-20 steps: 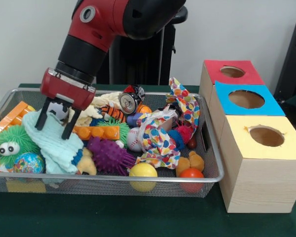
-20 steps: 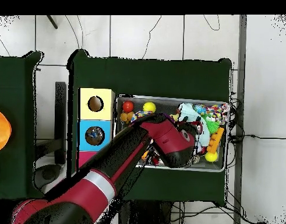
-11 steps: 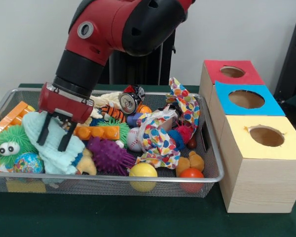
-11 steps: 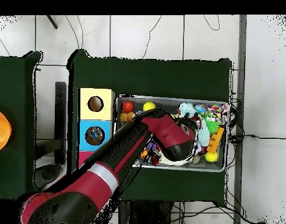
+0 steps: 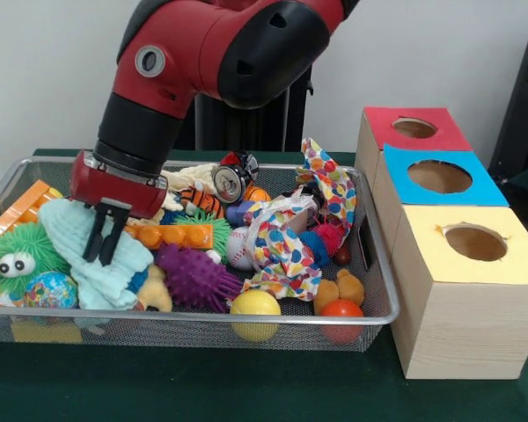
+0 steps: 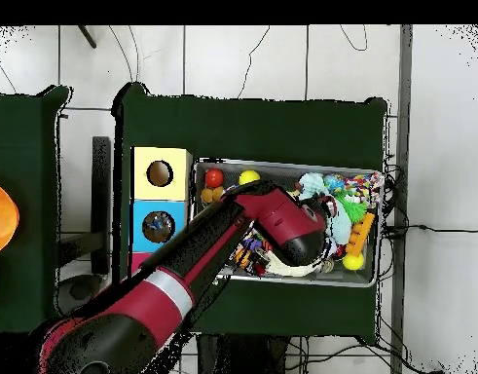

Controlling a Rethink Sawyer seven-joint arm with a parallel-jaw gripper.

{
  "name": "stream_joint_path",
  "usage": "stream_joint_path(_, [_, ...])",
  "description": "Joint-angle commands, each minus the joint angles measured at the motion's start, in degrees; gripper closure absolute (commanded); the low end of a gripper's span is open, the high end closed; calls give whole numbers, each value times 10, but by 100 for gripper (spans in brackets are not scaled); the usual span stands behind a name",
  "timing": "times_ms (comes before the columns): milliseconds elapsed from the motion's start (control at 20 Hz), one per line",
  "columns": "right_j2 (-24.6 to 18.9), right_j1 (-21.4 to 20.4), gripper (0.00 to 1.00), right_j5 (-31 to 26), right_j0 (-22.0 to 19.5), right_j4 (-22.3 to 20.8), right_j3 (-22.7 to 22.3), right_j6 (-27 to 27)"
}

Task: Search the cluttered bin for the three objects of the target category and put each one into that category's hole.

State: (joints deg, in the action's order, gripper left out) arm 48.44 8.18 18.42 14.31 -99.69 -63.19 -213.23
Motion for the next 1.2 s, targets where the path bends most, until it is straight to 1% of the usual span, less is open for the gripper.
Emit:
stream_joint_path(50, [-25,44,100,74,4,5,56,-128])
stream_joint_path(150, [-21,47,100,76,5,9,56,-128])
stream_joint_path(250, [-19,41,100,71,6,20,49,-129])
stream_joint_path(400, [-61,-36,100,69,-11,61,-1,-56])
stream_joint_path(450, [-57,-43,100,87,-10,55,-3,-68])
stream_joint_path(550, [-71,-86,100,105,-12,72,-26,-55])
stream_joint_path(700, [-55,-110,100,142,11,63,-57,-72])
stream_joint_path(850, [-50,-136,100,164,23,64,-88,-68])
stream_joint_path(1200, [-25,-147,100,231,50,31,-110,-134])
